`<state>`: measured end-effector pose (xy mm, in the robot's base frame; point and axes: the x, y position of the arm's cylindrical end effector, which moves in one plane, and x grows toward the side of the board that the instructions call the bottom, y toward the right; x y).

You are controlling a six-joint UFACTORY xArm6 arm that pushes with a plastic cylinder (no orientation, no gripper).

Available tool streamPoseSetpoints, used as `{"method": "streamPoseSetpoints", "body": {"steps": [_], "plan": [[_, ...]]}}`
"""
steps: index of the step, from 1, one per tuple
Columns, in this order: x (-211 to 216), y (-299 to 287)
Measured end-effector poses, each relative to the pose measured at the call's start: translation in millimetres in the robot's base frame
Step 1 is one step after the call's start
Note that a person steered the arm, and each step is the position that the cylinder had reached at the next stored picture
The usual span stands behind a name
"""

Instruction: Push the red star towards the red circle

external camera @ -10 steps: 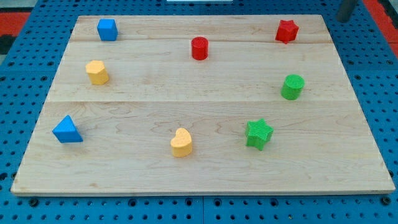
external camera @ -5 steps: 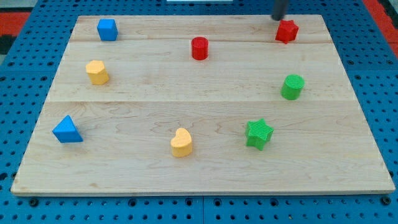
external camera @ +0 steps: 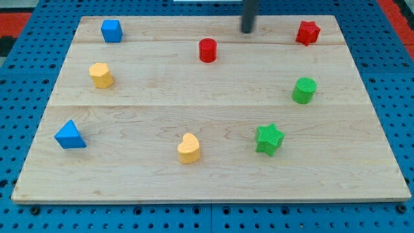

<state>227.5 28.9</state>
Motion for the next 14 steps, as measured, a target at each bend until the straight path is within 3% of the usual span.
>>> {"method": "streamPoseSetpoints", "body": {"steps": [1,2,4,6,8,11,13,14], "plan": [[-2,-110],[-2,-113],[-33,42],[-32,132],[4,217],[73,208],[33,203],[15,155]]}}
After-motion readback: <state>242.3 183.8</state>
